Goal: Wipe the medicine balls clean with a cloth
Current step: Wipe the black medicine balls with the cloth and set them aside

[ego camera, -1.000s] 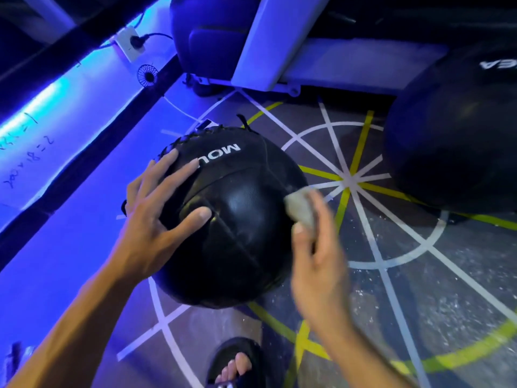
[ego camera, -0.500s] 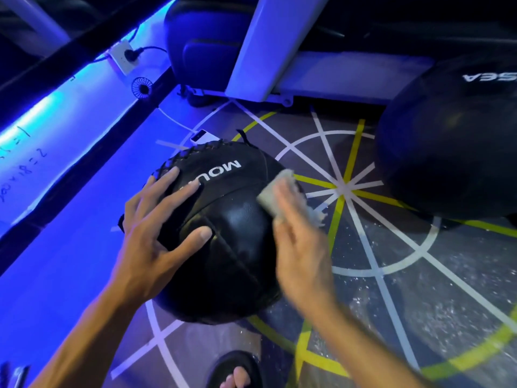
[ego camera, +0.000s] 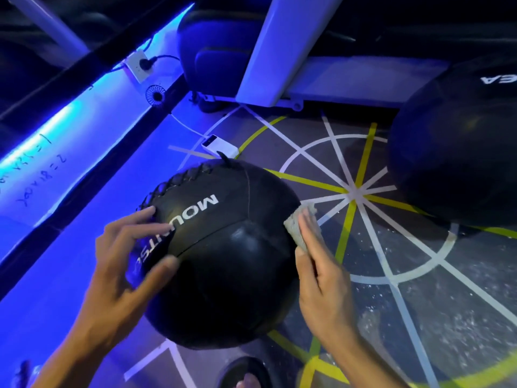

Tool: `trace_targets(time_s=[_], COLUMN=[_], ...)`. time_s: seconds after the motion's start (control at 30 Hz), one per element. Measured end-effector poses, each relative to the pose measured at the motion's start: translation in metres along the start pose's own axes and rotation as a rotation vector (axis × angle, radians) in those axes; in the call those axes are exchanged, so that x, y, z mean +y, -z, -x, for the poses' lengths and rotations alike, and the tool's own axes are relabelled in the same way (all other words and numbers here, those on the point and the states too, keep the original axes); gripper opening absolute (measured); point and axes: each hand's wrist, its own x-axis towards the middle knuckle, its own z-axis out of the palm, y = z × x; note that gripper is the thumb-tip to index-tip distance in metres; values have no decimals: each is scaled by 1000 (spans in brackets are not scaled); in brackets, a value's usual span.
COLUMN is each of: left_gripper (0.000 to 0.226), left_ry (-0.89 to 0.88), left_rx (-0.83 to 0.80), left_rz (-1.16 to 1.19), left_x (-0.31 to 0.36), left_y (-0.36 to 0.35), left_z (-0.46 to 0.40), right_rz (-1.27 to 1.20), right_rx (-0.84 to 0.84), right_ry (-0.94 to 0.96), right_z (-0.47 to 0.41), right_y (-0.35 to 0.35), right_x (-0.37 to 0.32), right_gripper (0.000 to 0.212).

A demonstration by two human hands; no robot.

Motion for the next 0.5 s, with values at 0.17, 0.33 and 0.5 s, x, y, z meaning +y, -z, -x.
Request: trace_targets(time_s=[0.17, 0.33, 0.5], left_gripper=[56, 77, 72], left_ry=[69, 174, 157], left_rx=[63, -69, -10], left_rz=[-122, -278, -278], left_x=[9, -1, 11], left_y=[-2, -18, -20], left_z=[-51, -84, -67], right_rz=[-3, -27, 16], right_rx=[-12, -26, -16], right_ry=[9, 23, -2], right_z=[27, 37, -22], right_y=[-5, -13, -10], right_x=[9, 3, -21], right_gripper=[47, 47, 42])
